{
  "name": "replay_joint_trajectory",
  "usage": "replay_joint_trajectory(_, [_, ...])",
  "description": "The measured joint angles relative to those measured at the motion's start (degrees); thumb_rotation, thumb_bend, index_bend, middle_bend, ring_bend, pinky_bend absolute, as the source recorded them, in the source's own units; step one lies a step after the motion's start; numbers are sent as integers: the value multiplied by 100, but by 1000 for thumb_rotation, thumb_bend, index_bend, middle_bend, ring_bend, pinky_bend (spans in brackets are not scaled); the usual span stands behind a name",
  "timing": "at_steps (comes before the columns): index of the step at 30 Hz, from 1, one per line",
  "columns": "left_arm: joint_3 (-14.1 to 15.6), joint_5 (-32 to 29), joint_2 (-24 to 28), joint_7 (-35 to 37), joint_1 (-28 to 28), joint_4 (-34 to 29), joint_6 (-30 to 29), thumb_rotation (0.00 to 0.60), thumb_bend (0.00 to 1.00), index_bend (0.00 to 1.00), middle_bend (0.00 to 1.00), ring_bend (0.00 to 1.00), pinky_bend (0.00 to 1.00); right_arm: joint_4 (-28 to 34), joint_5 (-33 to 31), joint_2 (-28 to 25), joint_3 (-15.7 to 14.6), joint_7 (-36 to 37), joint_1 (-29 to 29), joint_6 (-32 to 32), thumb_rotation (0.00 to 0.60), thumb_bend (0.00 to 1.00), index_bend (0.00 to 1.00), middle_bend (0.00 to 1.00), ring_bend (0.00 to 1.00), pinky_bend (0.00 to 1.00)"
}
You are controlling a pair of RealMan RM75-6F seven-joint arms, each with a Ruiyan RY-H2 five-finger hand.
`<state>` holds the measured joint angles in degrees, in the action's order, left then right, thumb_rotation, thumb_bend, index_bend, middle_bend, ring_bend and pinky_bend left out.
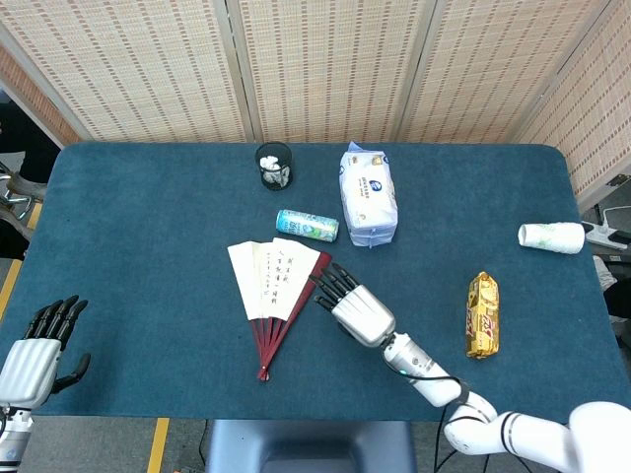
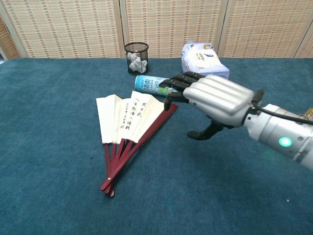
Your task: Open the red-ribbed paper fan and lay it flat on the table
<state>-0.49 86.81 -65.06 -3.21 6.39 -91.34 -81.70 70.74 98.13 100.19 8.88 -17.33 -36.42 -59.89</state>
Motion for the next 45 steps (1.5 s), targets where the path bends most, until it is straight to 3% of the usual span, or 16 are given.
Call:
replay_joint_trajectory(7, [9, -71, 119, 29, -1, -150, 42, 600, 393, 0, 0, 0, 80, -841, -166, 726, 83, 46, -549, 370, 600, 177, 343, 42, 0, 54])
replay_joint_trajectory(20, [-19, -231, 128, 27, 28, -122, 161, 600, 395, 27, 0, 0, 80, -2418, -629, 2043, 213, 463, -888, 218, 600, 177, 439, 88, 0, 54])
replay_joint_trajectory(30, [-46, -313, 147, -41, 27, -140, 163, 600, 394, 48, 3, 0, 80, -2989, -931, 2505, 349, 519, -1156, 231, 600, 177, 459, 99, 0, 54])
replay_joint_trajectory(35, [-15, -303, 215, 18, 27, -197, 209, 600, 394, 48, 5, 0, 80, -3322, -989, 2736, 364, 529, -1290, 211, 600, 181, 517, 129, 0, 64])
replay_joint_trajectory(45, [-35, -352, 239, -82, -58, -217, 56, 600, 394, 49, 7, 0, 80, -3628, -1080, 2978, 361, 917, -1499, -169, 600, 471, 602, 184, 0, 94])
